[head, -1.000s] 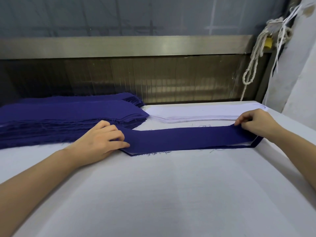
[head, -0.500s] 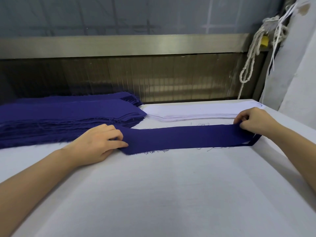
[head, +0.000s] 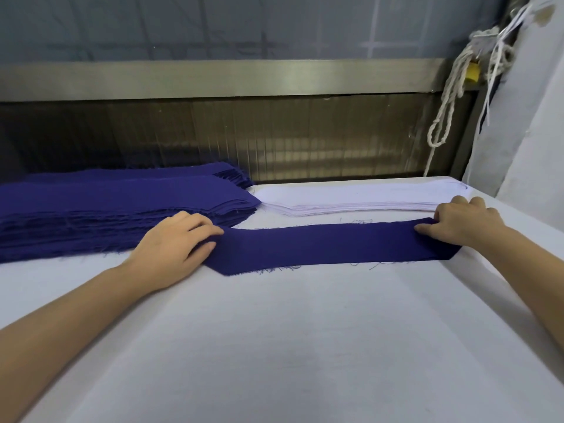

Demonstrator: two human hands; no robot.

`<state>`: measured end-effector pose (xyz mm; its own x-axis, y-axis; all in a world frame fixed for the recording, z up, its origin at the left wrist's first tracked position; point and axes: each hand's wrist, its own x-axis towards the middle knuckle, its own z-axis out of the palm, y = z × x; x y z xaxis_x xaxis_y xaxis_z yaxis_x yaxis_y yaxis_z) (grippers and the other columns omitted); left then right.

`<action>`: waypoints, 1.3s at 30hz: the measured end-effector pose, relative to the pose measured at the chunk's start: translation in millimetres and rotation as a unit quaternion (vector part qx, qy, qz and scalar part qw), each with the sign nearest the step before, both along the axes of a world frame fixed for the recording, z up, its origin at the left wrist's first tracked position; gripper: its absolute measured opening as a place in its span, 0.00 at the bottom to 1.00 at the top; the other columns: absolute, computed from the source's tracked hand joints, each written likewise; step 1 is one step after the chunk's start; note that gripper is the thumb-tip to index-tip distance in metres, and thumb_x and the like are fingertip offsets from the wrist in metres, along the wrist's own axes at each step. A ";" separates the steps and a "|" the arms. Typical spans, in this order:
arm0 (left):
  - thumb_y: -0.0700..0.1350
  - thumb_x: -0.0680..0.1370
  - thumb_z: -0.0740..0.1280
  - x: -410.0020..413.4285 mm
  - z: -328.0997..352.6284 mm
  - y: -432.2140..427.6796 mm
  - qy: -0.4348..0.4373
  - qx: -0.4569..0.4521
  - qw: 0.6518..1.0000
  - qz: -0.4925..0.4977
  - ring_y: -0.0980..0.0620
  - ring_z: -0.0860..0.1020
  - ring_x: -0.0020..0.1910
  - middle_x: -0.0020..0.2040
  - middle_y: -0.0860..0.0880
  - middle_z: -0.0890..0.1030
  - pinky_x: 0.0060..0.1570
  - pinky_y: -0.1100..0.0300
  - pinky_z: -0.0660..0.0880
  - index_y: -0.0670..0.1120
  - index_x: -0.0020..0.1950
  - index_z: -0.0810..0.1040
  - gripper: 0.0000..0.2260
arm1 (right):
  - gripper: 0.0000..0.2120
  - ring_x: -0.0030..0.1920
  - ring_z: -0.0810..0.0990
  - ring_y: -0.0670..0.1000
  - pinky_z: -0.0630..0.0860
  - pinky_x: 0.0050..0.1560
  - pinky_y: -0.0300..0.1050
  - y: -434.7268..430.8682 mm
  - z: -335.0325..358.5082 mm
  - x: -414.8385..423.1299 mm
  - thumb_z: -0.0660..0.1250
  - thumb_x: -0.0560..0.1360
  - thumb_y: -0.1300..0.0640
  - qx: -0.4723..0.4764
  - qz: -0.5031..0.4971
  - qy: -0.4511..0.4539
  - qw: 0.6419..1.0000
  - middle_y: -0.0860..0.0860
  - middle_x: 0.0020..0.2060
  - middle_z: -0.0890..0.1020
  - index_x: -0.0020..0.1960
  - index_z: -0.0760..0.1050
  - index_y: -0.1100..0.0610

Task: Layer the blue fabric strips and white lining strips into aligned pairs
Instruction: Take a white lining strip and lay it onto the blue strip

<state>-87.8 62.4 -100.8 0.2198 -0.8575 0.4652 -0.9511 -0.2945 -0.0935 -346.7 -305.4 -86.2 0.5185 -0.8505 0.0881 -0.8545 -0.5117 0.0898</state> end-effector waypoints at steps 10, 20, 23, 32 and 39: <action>0.47 0.80 0.60 11.3 -7.6 -5.0 0.107 0.064 0.991 0.044 0.57 0.60 0.56 0.59 0.72 0.66 0.55 0.58 0.60 0.58 0.72 0.65 0.20 | 0.13 0.49 0.74 0.57 0.73 0.51 0.49 -0.8 0.5 4.8 0.63 0.75 0.45 0.043 0.047 -0.048 0.997 0.54 0.45 0.76 0.43 0.71 0.54; 0.42 0.77 0.64 9.2 -3.8 -10.2 0.229 0.071 0.969 0.060 0.54 0.62 0.57 0.55 0.56 0.70 0.55 0.60 0.55 0.63 0.65 0.65 0.22 | 0.10 0.43 0.71 0.56 0.67 0.42 0.46 -1.1 -6.2 7.4 0.66 0.76 0.55 0.052 0.119 -0.162 0.978 0.54 0.40 0.74 0.41 0.66 0.56; 0.40 0.76 0.67 7.3 -2.8 -6.9 0.294 0.020 0.955 0.039 0.56 0.71 0.57 0.54 0.55 0.74 0.54 0.61 0.63 0.66 0.59 0.66 0.23 | 0.08 0.43 0.71 0.57 0.66 0.42 0.47 -1.9 -7.6 7.5 0.65 0.77 0.56 0.044 0.146 -0.214 0.965 0.55 0.41 0.75 0.45 0.67 0.58; 0.37 0.74 0.70 22.4 12.0 3.8 0.446 -0.337 0.828 0.047 0.53 0.65 0.69 0.63 0.58 0.71 0.64 0.53 0.69 0.64 0.52 0.75 0.20 | 0.06 0.43 0.76 0.57 0.70 0.44 0.48 13.4 -14.9 23.7 0.66 0.77 0.58 0.134 0.179 -0.470 0.854 0.56 0.42 0.79 0.47 0.70 0.59; 0.35 0.73 0.71 63.0 29.7 12.9 0.452 -0.453 0.761 0.111 0.49 0.77 0.59 0.61 0.46 0.76 0.46 0.54 0.79 0.57 0.58 0.71 0.22 | 0.05 0.39 0.77 0.53 0.73 0.38 0.46 38.6 -9.2 73.3 0.66 0.77 0.58 0.191 0.191 -0.534 0.801 0.53 0.40 0.79 0.47 0.69 0.56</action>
